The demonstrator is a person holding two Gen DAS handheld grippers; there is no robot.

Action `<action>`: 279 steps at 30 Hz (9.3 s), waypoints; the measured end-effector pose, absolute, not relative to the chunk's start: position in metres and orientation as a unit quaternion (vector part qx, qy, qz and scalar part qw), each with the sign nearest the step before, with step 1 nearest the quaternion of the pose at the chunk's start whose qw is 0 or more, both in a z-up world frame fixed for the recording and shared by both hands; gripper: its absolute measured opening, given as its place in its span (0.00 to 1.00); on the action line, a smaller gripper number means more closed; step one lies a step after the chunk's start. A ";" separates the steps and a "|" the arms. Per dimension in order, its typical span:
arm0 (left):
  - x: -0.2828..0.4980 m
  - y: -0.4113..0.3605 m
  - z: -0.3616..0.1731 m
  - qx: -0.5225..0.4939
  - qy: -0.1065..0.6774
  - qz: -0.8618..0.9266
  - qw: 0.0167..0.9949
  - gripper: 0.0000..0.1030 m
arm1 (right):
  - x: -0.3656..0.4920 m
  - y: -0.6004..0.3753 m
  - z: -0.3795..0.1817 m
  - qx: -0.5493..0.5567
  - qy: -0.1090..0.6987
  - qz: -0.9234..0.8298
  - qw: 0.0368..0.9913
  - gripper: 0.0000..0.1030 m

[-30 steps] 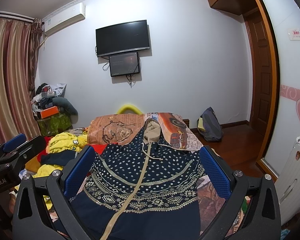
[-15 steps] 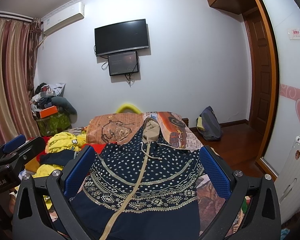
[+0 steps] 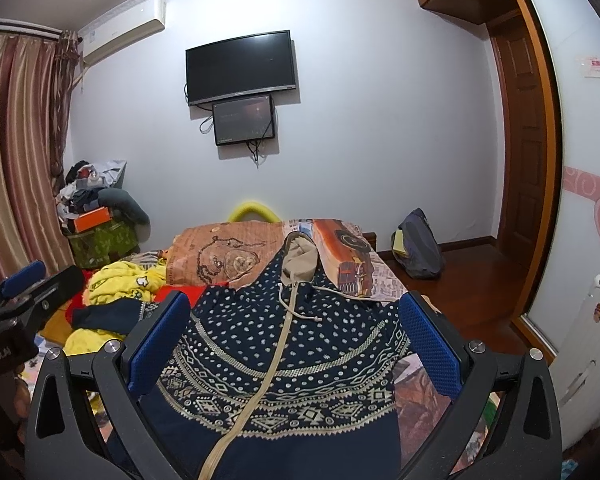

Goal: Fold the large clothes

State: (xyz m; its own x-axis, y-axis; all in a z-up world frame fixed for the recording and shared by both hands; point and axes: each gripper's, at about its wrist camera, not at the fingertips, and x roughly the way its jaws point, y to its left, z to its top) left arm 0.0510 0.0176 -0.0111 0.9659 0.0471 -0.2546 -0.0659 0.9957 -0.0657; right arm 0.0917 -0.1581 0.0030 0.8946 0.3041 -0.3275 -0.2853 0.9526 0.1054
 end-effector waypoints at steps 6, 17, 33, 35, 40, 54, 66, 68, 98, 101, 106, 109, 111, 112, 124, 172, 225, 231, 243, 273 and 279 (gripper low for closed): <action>0.090 0.048 -0.020 -0.027 0.145 0.065 0.987 1.00 | 0.127 -0.150 -0.005 0.025 0.187 0.152 0.970 1.00; 0.177 0.164 -0.067 -0.073 0.240 0.130 0.959 1.00 | 0.218 -0.116 -0.035 -0.011 0.253 0.167 0.953 1.00; 0.224 0.371 -0.213 -0.290 0.393 0.170 0.856 1.00 | 0.321 -0.048 -0.129 -0.096 0.409 0.186 0.888 1.00; 0.224 0.390 -0.225 -0.311 0.398 0.176 0.845 1.00 | 0.328 -0.041 -0.137 -0.104 0.418 0.186 0.883 1.00; 0.223 0.434 -0.250 -0.369 0.395 0.178 0.823 0.90 | 0.339 -0.031 -0.154 -0.112 0.440 0.187 0.871 1.00; 0.242 0.499 -0.283 -0.401 0.388 0.265 0.786 0.32 | 0.350 -0.028 -0.174 -0.122 0.464 0.179 0.859 1.00; 0.269 0.428 -0.153 -0.207 0.323 0.289 0.877 0.03 | 0.346 -0.047 -0.151 -0.110 0.447 0.176 0.870 1.00; 0.275 0.408 -0.124 -0.195 0.300 0.264 0.896 0.03 | 0.344 -0.052 -0.146 -0.110 0.441 0.176 0.873 1.00; 0.411 0.012 -0.189 -0.077 0.467 -0.077 0.878 0.02 | 0.327 -0.156 -0.141 -0.089 0.437 0.160 0.881 1.00; 0.411 -0.010 -0.215 -0.052 0.498 -0.087 0.861 0.02 | 0.327 -0.162 -0.148 -0.083 0.447 0.157 0.877 1.00; 0.410 -0.032 -0.248 -0.024 0.538 -0.095 0.838 0.03 | 0.325 -0.169 -0.155 -0.082 0.460 0.150 0.871 1.00; 0.405 -0.038 -0.255 -0.009 0.546 -0.100 0.832 0.09 | 0.322 -0.171 -0.156 -0.082 0.464 0.147 0.870 1.00; 0.398 -0.040 -0.252 -0.005 0.549 -0.113 0.828 0.23 | 0.321 -0.171 -0.155 -0.084 0.465 0.146 0.869 1.00; 0.395 -0.040 -0.250 -0.008 0.552 -0.123 0.824 0.36 | 0.320 -0.170 -0.155 -0.085 0.465 0.146 0.869 1.00; 0.320 0.043 -0.186 -0.011 0.489 -0.093 0.867 0.55 | 0.311 -0.114 -0.130 -0.143 0.429 0.182 0.873 1.00; 0.313 0.204 -0.257 -0.084 0.480 0.156 0.859 0.56 | 0.384 -0.091 -0.064 -0.083 0.349 0.222 0.907 0.08; 0.295 0.114 -0.155 0.008 0.443 0.043 0.895 0.76 | 0.333 -0.291 -0.113 0.039 0.452 0.093 0.887 0.79; 0.328 0.066 -0.139 0.007 0.423 0.000 0.906 0.78 | 0.336 -0.318 -0.121 0.085 0.454 0.078 0.884 0.82; 0.374 -0.021 -0.192 0.044 0.469 -0.061 0.880 0.78 | 0.353 -0.390 -0.221 0.260 0.546 0.053 0.795 0.82; 0.349 0.007 -0.179 0.028 0.451 -0.035 0.891 0.78 | 0.383 -0.334 -0.093 0.224 0.393 0.090 0.887 0.08; 0.331 0.018 -0.165 0.021 0.436 -0.035 0.899 0.78 | 0.380 -0.262 -0.043 0.189 0.367 0.183 0.892 0.08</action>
